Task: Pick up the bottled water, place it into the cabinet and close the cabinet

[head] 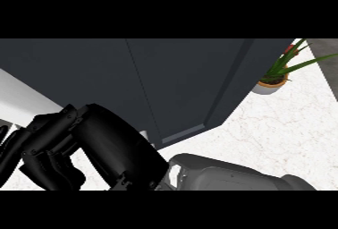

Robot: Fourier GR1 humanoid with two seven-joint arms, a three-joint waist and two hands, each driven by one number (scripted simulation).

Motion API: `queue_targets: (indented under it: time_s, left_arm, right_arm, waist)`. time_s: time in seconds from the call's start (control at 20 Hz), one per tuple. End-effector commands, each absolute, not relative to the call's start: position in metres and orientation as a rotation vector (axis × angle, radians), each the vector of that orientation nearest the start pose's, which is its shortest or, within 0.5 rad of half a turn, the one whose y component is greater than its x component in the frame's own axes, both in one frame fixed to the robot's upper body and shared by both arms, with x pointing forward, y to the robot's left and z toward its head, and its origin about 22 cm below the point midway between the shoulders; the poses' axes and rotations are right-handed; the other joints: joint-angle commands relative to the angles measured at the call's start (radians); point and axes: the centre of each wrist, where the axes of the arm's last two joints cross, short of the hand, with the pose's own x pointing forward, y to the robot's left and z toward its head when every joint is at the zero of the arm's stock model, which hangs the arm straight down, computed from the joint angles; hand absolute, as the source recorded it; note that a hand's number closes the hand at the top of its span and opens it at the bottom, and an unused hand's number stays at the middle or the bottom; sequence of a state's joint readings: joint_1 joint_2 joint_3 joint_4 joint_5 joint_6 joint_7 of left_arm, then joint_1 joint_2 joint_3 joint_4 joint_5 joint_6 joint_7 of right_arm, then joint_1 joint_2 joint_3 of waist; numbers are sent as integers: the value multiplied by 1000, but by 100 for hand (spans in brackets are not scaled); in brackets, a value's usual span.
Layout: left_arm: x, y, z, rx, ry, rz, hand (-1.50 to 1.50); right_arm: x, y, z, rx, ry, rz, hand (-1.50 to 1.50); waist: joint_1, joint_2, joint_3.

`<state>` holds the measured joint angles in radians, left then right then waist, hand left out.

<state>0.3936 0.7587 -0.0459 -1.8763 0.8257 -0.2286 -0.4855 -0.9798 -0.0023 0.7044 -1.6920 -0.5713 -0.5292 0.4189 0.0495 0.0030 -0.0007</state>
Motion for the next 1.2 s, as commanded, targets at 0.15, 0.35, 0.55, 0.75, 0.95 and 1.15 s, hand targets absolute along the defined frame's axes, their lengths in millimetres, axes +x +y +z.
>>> queue_targets:
  time_s: [0.15,0.35,0.55,0.75,0.95,1.15]
  left_arm:
    - [151,360,73,-346,-1882,-68,-150]
    - [143,386,76,-302,-1880,-54,-150]
    - [136,362,78,-317,-1877,-45,-150]
    - [144,375,95,-321,-1870,-47,-150]
    - [150,366,87,-330,-1862,-33,-150]
    - [139,362,87,-331,-1871,-51,-150]
  right_arm:
    - [266,22,197,990,-1378,745,150]
    - [296,2,183,960,-1412,713,150]
    - [312,-5,183,894,-1461,652,150]
    - [352,-40,197,804,-1535,572,150]
    - [359,-32,159,657,-1618,518,150]
    - [373,-54,178,529,-1661,469,150]
  waist:
    - [-17,6,0]
    - [-31,-1,1]
    - [-33,-3,1]
    - [-33,-1,1]
    - [-37,1,1]
    - [-35,-4,1]
